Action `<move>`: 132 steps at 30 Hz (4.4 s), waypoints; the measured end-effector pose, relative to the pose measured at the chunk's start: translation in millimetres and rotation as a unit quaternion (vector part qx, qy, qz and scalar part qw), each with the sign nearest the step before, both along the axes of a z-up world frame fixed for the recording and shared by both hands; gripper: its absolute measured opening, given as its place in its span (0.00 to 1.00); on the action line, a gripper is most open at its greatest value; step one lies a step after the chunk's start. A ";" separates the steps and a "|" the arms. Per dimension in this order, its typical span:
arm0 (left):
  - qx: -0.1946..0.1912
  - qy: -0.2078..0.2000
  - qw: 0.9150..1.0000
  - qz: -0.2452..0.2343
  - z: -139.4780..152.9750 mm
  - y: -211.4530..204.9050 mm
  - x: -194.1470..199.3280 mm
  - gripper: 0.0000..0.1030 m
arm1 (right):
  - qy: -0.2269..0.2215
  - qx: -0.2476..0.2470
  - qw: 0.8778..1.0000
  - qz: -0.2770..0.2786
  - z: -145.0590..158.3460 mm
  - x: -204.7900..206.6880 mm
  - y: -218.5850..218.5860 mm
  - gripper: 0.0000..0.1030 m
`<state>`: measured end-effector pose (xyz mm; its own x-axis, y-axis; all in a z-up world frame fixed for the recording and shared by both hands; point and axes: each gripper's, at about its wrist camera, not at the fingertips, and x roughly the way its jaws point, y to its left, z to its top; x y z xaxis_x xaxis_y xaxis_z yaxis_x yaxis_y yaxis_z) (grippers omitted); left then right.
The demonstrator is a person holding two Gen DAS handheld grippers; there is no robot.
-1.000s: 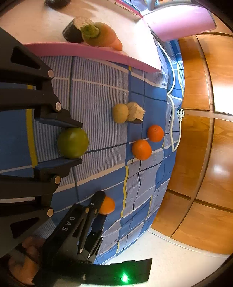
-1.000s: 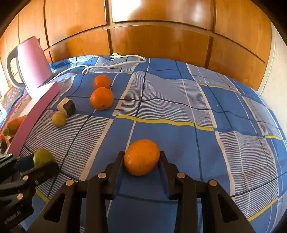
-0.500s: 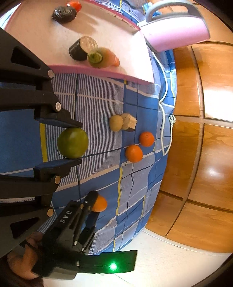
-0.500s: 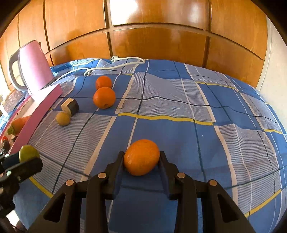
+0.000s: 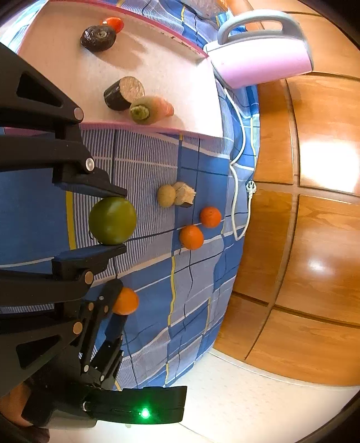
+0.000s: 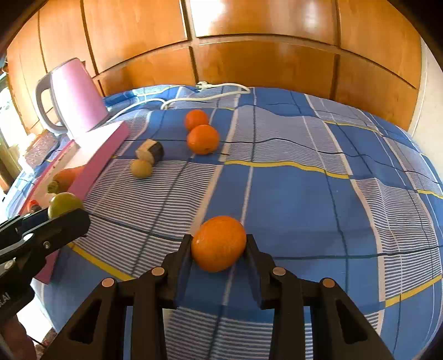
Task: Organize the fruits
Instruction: 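Grasp the orange with the right tool while the left tool grasps the green lime, then carry the lime into the tray with the left tool while the right tool carries the orange, then release the lime in the tray with the left tool while the right tool releases the orange, then move the left tool to the small yellow fruit while the right tool moves to another orange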
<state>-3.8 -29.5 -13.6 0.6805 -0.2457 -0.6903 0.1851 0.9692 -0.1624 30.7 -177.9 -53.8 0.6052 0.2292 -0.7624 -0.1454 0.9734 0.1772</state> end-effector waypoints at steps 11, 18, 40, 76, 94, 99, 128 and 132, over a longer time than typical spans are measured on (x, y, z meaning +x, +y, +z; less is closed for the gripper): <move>-0.017 -0.011 1.000 0.021 10.6 18.0 -3.1 0.31 | -0.009 0.016 0.999 0.031 15.9 -5.2 21.5 0.35; -0.021 -0.015 0.999 0.034 14.3 29.4 -5.8 0.31 | -0.014 0.022 0.998 0.052 22.8 -8.2 35.5 0.35; -0.039 -0.026 0.982 0.185 28.5 156.7 9.7 0.31 | -0.042 0.045 0.981 0.186 62.2 -6.6 117.5 0.35; -0.045 0.011 0.968 0.246 10.7 192.0 12.4 0.37 | 0.006 0.081 0.978 0.190 48.8 20.8 165.4 0.38; -0.022 0.010 0.974 0.224 14.2 173.0 5.0 0.38 | -0.012 0.067 0.983 0.172 51.5 3.8 154.7 0.38; -0.016 0.009 0.978 0.209 15.3 162.1 3.7 0.38 | -0.014 0.066 0.986 0.153 51.5 3.2 143.3 0.38; 0.008 -0.001 0.998 0.058 15.1 69.9 20.7 0.37 | 0.012 0.059 0.998 -0.011 24.9 28.3 37.3 0.38; 0.009 0.011 0.999 0.033 7.6 52.3 31.3 0.37 | 0.021 0.060 0.998 -0.022 19.1 33.0 28.2 0.38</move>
<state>27.5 22.8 -6.0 0.6797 -0.1889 -0.7087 0.1181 0.9818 -0.1485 63.8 -149.7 -34.7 0.5856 0.2945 -0.7552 -0.0928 0.9499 0.2985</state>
